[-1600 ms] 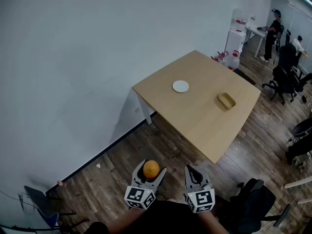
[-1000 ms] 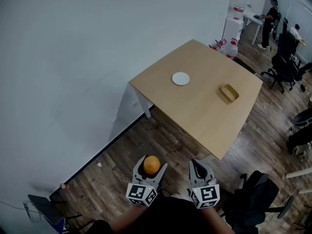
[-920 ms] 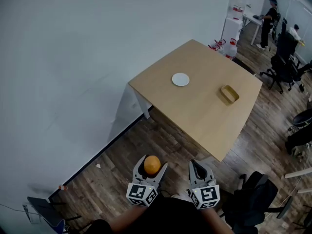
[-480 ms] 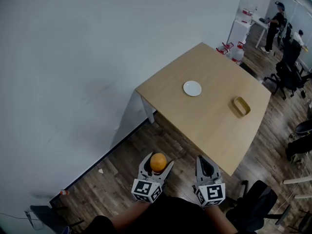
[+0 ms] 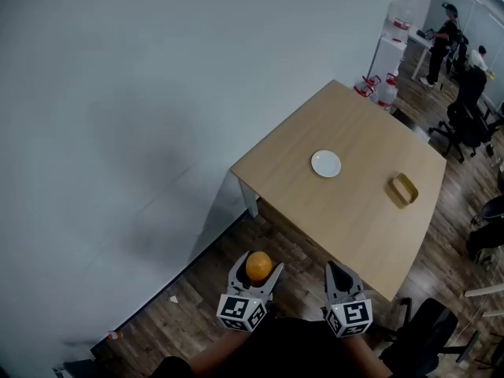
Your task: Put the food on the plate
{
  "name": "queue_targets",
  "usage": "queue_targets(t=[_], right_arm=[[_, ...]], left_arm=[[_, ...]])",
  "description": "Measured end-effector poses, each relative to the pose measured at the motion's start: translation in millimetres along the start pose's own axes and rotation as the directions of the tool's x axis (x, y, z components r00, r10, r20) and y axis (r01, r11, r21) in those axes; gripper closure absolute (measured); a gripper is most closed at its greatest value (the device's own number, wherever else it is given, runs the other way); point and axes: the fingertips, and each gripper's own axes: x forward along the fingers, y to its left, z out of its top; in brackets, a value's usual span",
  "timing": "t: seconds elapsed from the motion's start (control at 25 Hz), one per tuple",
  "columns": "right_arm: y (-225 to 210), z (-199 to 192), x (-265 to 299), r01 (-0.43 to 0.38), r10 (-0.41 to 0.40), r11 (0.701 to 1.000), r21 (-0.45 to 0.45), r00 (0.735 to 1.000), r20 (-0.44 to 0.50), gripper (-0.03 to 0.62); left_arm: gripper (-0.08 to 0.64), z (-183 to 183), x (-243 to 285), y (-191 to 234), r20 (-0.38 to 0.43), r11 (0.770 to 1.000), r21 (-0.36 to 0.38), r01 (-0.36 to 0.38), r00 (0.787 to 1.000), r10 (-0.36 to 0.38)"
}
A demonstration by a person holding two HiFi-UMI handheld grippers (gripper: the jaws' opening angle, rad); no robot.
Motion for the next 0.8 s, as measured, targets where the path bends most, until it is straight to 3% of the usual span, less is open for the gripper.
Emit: queue_targets(t=[0.12, 0.36, 0.6, 0.8], right_arm=[[5, 8, 28, 0.003, -0.003, 1.0, 0.006, 1.0, 0.001, 0.532], [12, 36, 61, 0.028, -0.028, 0.999, 0.017, 0.999, 0.031, 0.532], [-3, 35, 69, 0.095, -0.093, 0.994, -0.058, 0.995, 0.032, 0.532], [-20, 36, 88, 0.101, -0.1, 0.995, -0.014, 0.994, 0.048, 0.532]], left_arm=[[0.216, 9, 6, 25, 0.006, 0.999, -0.032, -0.002, 1.0, 0.002], [0.216, 29, 15, 49, -0.005, 0.999, -0.002, 0.034, 0.999, -0.034], [0.216, 19, 42, 47, -0.049, 0.997, 0.004, 0.074, 0.996, -0.073], [0.216, 16, 73, 45, -0.079, 0.994, 0.018, 0.11, 0.991, -0.109]])
